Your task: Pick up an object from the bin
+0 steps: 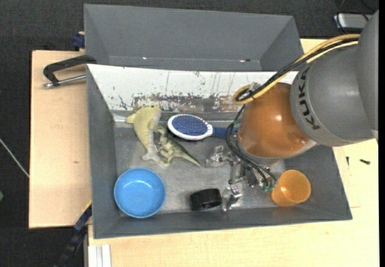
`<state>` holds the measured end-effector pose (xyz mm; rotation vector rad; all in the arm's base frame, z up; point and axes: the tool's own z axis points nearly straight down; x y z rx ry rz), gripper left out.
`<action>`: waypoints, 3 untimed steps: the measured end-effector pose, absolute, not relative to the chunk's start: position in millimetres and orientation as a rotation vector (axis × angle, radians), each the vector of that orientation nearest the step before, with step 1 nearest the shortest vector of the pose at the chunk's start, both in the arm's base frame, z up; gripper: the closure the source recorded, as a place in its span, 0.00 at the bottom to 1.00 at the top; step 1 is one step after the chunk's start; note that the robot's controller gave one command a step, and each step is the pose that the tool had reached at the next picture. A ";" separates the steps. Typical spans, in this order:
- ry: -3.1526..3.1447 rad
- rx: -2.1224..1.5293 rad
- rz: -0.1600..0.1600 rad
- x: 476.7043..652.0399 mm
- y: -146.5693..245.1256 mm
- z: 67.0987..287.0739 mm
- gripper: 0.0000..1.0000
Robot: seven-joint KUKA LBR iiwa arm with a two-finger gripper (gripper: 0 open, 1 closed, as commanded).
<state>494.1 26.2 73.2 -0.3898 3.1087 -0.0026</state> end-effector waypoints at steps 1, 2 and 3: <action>3.013 -0.869 0.005 492.1 91.7 77.8 0.00; 3.058 -0.712 -0.003 500.7 108.9 72.4 0.00; 3.066 -0.651 -0.001 500.2 131.3 72.6 0.00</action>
Offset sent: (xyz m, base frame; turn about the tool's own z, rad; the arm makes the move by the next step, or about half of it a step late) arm -0.0027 0.0625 0.0039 -0.3100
